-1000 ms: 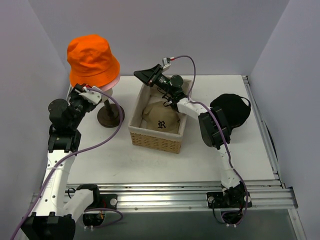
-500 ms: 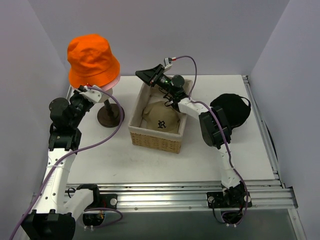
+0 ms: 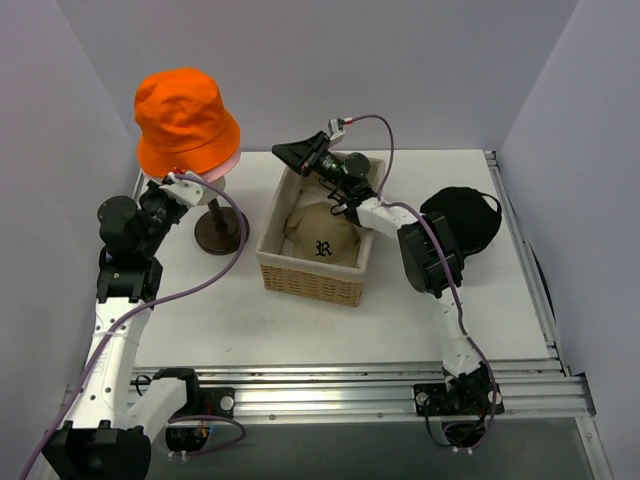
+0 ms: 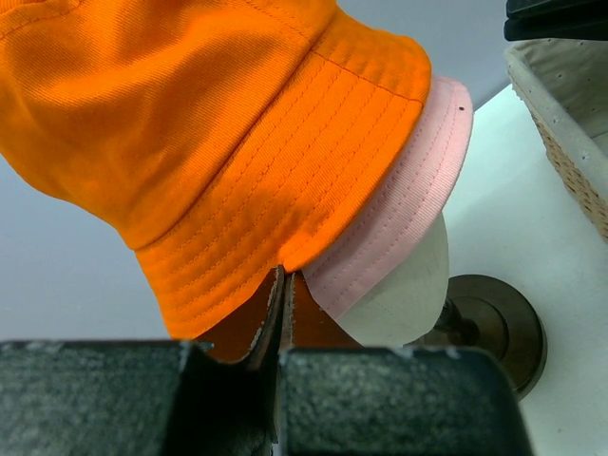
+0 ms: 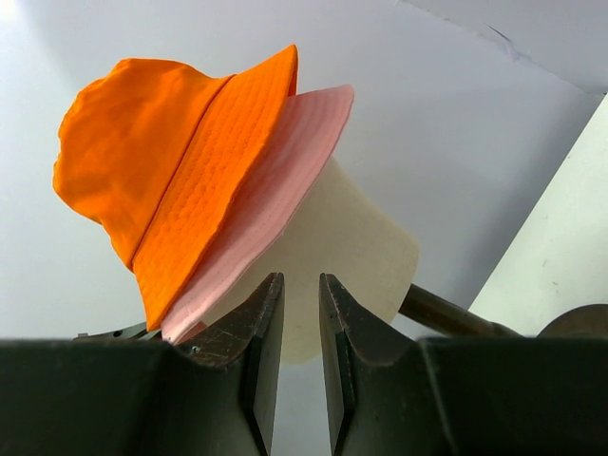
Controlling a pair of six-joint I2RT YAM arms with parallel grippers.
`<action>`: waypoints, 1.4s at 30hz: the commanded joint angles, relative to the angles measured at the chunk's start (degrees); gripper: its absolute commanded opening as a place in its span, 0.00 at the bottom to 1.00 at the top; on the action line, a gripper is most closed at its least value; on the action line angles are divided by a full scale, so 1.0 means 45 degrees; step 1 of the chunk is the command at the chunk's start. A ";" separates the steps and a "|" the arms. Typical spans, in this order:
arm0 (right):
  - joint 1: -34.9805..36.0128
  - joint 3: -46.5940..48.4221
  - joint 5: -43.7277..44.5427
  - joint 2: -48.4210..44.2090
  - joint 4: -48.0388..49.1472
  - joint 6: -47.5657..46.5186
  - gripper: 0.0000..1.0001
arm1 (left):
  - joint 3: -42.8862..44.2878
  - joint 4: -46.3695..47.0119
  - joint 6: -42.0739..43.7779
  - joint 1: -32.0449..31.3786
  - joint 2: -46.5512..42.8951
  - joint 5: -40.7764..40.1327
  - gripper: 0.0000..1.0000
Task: Stack the hats
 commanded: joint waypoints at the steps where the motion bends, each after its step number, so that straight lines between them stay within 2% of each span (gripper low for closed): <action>1: -0.0125 -0.0101 -0.0360 -0.1335 0.1405 0.0000 0.18 | 0.0156 -0.0466 -0.0149 -0.0053 -0.0212 0.0533 0.02; 42: -0.0262 -0.0707 -0.0457 -0.1609 0.1913 0.0351 0.18 | 0.0000 -0.1741 -0.0325 -0.0072 -0.0016 0.0396 0.03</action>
